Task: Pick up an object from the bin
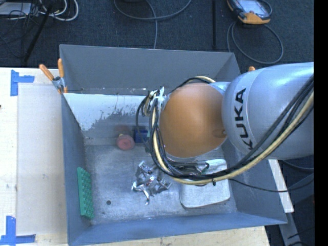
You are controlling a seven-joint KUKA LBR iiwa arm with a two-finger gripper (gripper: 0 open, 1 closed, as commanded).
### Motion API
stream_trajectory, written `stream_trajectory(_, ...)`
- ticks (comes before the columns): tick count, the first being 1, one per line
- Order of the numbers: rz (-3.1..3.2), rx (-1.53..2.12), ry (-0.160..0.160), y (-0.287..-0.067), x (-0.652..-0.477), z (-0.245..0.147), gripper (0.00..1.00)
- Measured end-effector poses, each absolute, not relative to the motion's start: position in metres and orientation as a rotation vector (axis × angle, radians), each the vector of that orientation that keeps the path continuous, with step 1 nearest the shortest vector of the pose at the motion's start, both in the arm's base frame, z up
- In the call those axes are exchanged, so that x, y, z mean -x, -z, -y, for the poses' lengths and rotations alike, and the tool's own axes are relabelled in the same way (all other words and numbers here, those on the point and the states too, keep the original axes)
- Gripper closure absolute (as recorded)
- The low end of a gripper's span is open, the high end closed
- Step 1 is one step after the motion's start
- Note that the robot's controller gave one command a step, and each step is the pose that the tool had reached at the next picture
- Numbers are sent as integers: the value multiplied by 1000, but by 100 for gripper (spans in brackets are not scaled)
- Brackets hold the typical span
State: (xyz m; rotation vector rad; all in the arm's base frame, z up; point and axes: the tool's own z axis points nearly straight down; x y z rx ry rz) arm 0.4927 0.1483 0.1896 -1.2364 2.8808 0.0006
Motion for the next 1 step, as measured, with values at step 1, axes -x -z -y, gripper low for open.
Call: stream_trajectory(1,-2897,1203,0,-232,-493,-153,100)
